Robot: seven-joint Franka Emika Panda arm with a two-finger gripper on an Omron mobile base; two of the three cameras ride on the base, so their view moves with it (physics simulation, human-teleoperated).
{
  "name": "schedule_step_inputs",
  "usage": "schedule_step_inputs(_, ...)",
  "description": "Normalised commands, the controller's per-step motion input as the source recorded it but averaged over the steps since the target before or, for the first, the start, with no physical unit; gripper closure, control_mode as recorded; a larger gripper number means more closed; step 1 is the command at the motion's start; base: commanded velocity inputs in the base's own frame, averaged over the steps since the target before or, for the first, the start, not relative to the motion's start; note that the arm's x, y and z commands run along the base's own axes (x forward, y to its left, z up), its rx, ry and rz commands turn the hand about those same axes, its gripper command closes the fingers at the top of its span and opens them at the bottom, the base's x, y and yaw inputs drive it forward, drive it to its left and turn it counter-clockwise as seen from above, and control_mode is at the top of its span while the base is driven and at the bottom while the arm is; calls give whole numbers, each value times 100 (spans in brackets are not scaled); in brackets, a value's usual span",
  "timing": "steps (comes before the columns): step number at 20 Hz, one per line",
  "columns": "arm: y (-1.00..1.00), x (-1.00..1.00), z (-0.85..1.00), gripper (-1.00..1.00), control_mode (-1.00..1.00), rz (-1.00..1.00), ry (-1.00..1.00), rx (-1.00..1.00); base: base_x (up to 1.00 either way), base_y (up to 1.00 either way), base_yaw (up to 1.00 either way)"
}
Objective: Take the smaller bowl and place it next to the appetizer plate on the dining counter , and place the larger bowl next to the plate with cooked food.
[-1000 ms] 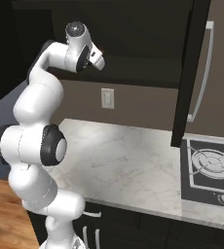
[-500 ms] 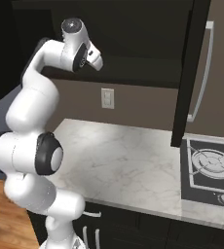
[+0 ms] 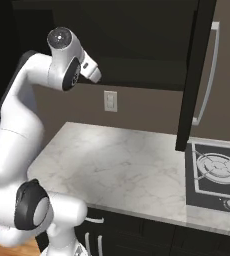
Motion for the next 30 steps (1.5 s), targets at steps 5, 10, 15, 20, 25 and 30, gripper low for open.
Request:
schedule_step_inputs(5, -40, -100, 0, 100, -100, -7, -1, 12, 0, 0, 0)
schedule_step_inputs(10, -43, -100, 0, 100, -100, -6, 0, 24, 0, 0, 0)
schedule_step_inputs(15, -17, -98, 0, 100, -100, -3, 0, 9, 0, 0, 0)
schedule_step_inputs(20, 12, -67, 0, 100, -100, 0, 0, 0, 0, 0, 0)
schedule_step_inputs(25, 0, -59, -3, 100, -100, 0, 3, 0, 0, 0, 0)
schedule_step_inputs(30, 3, -39, -16, 100, 100, 0, 11, -1, -11, 1, 0)
